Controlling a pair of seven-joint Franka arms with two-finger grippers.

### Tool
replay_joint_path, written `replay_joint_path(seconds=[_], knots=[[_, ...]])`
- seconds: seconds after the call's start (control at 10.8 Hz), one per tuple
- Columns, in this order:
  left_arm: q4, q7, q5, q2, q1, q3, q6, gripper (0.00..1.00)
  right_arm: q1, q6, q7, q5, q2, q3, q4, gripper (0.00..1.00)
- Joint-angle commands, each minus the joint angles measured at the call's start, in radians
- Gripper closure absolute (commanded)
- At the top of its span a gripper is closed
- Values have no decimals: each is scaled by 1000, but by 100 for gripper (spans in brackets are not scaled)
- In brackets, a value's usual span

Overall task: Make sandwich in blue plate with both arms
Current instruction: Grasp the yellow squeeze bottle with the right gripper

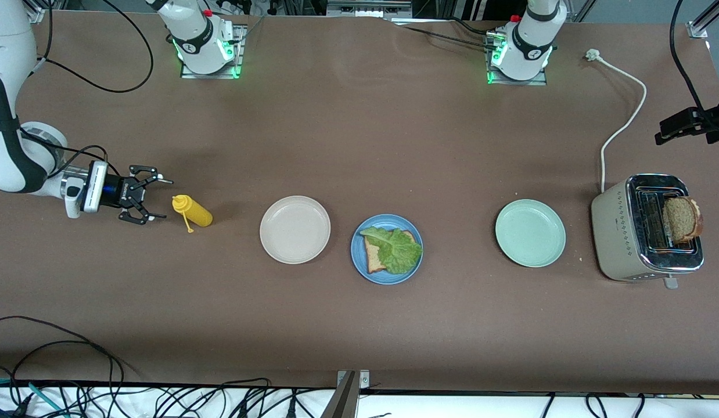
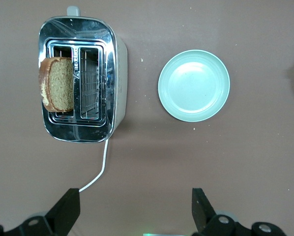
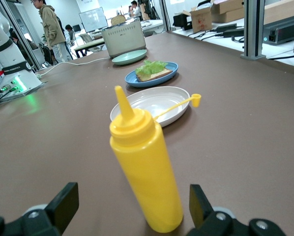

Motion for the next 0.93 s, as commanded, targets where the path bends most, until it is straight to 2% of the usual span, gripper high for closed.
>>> replay_joint_path(seconds=[0.0, 0.37, 0.84], knots=[[26, 2, -4, 9, 4, -2, -23, 0, -14, -65, -63, 34, 95, 11, 80, 0], [26, 2, -4, 9, 4, -2, -23, 0, -12, -70, -99, 80, 153, 14, 95, 0], [26, 2, -4, 9, 4, -2, -23, 0, -2, -52, -93, 107, 161, 72, 97, 0]])
